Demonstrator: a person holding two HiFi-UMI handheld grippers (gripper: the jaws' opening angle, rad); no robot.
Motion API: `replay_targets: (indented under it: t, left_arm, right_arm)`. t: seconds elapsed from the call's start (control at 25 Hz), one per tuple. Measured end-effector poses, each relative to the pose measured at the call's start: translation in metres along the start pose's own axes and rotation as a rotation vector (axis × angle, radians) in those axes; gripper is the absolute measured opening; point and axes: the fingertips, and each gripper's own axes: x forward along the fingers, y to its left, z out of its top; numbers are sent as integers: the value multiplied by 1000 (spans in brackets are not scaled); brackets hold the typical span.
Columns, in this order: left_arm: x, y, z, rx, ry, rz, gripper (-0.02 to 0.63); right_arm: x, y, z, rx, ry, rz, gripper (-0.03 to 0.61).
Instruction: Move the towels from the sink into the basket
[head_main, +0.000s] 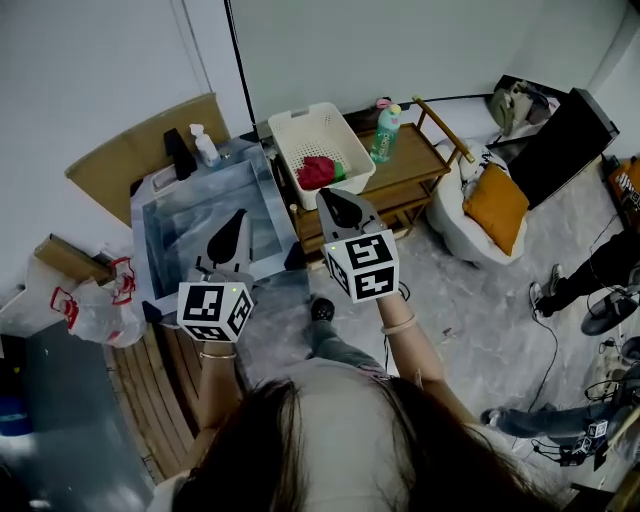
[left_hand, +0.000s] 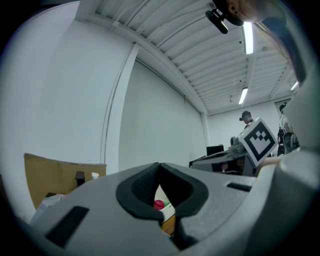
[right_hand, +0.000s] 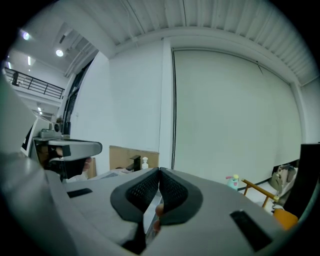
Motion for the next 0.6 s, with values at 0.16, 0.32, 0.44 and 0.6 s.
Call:
replay_targets:
  t: [0.16,0.32,0.44,0.6]
  left_arm:
    - [-10,-8,6,0,-11,-15,8]
    - [-20,-17,11,3,-21,-27,8]
    - [-28,-24,13,4,-25,-37,8]
    - [-37,-32,16,10,-28,-50,8]
  right_arm:
    - [-17,6,10,-4,-24,-14,26]
    - [-35,12,17,-20,-43,-27,26]
    - [-46,17,19,-23,-52,-36,25]
    - [-60,24,23,-38,-70,-49,25]
